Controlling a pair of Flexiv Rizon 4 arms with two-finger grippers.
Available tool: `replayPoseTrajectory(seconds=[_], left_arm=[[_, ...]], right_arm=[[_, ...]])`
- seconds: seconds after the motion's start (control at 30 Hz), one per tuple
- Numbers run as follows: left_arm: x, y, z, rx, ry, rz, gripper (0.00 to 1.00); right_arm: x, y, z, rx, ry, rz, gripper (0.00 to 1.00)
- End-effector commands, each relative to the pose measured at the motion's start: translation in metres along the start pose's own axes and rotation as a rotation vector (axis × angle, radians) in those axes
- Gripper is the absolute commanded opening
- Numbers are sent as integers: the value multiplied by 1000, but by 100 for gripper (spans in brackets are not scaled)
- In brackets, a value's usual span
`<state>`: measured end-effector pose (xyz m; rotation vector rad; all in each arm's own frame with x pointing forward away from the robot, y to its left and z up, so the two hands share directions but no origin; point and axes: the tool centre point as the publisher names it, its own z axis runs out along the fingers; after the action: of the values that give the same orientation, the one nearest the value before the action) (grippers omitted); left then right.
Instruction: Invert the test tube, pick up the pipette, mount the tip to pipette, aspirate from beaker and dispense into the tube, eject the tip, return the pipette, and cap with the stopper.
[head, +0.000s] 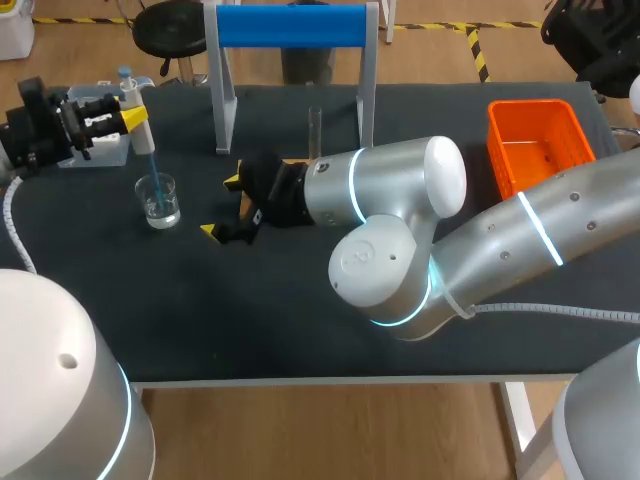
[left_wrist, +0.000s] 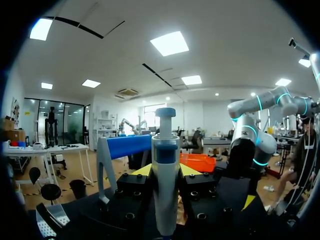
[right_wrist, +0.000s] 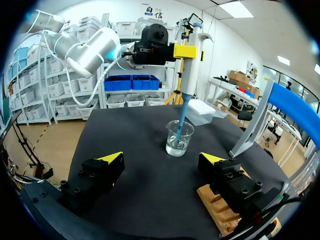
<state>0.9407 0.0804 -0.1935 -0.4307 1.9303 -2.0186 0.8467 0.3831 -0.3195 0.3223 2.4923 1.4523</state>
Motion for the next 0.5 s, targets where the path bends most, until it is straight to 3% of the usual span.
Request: replayPoseTrajectory(seconds=[0.03, 0.5], left_arm=[[-1, 0, -1, 1, 5, 0, 0], [-1, 0, -1, 1, 5, 0, 0]], right_arm=[[-1, 7, -7, 2, 1, -25, 100], [3, 55, -46, -123, 132, -160, 100]])
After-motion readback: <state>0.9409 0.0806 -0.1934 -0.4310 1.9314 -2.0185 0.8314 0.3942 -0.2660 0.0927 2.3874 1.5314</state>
